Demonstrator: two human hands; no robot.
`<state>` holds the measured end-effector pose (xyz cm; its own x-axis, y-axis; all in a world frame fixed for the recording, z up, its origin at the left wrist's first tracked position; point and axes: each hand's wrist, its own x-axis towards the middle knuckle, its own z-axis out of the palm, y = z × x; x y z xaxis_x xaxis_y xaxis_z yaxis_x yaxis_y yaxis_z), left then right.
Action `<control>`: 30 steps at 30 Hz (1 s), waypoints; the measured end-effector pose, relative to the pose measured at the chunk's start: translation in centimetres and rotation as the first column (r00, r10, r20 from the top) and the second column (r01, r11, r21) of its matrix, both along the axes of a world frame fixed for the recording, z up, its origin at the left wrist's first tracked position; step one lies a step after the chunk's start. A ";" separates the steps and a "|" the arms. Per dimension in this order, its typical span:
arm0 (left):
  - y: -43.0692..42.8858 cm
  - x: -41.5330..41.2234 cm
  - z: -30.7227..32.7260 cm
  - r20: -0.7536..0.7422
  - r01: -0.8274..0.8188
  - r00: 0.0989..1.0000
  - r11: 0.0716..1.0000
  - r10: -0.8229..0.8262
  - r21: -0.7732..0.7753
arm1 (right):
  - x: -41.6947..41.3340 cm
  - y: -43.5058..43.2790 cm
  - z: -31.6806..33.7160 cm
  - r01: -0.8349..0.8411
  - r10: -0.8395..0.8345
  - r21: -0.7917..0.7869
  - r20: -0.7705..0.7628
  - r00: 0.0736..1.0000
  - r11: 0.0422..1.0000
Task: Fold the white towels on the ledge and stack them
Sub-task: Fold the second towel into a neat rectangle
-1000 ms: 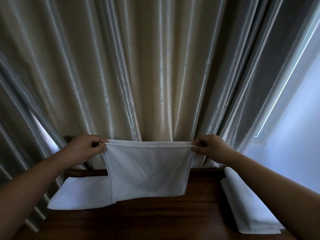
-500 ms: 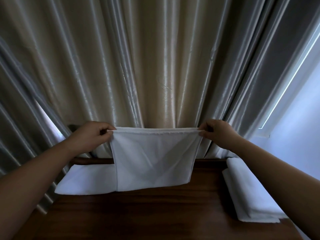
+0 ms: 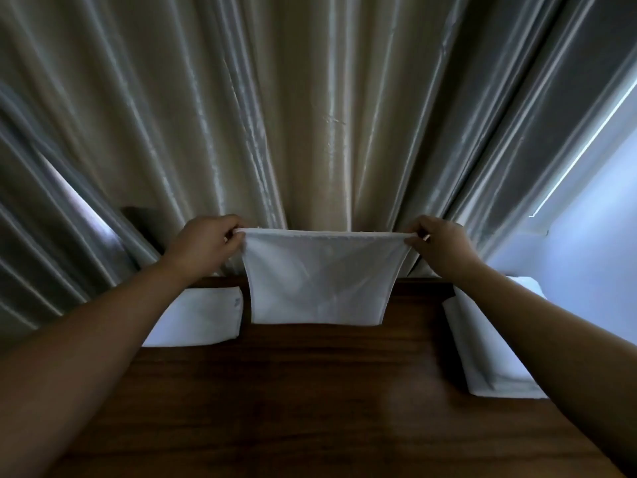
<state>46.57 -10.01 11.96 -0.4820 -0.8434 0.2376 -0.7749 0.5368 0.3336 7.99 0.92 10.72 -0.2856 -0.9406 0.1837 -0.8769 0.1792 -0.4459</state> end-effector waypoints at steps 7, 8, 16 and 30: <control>6.7 4.4 -11.9 0.100 0.180 0.979 0.983 -0.177 -0.026 | 1.1 9.2 -10.2 -0.261 0.270 0.181 -0.027 0.963 0.948; 7.9 5.0 -14.1 0.143 0.179 0.972 0.982 -0.185 0.056 | 1.9 10.5 -12.3 -0.279 0.294 0.298 -0.008 0.956 0.913; 16.8 7.8 -26.7 0.254 0.178 0.912 0.870 -0.321 0.459 | 5.5 16.7 -24.0 -0.367 0.278 0.632 0.240 0.930 0.682; 8.1 2.9 -28.3 -0.078 -0.195 0.944 0.733 0.320 0.652 | 4.6 8.3 -26.2 -0.040 -0.164 0.491 0.366 0.916 0.870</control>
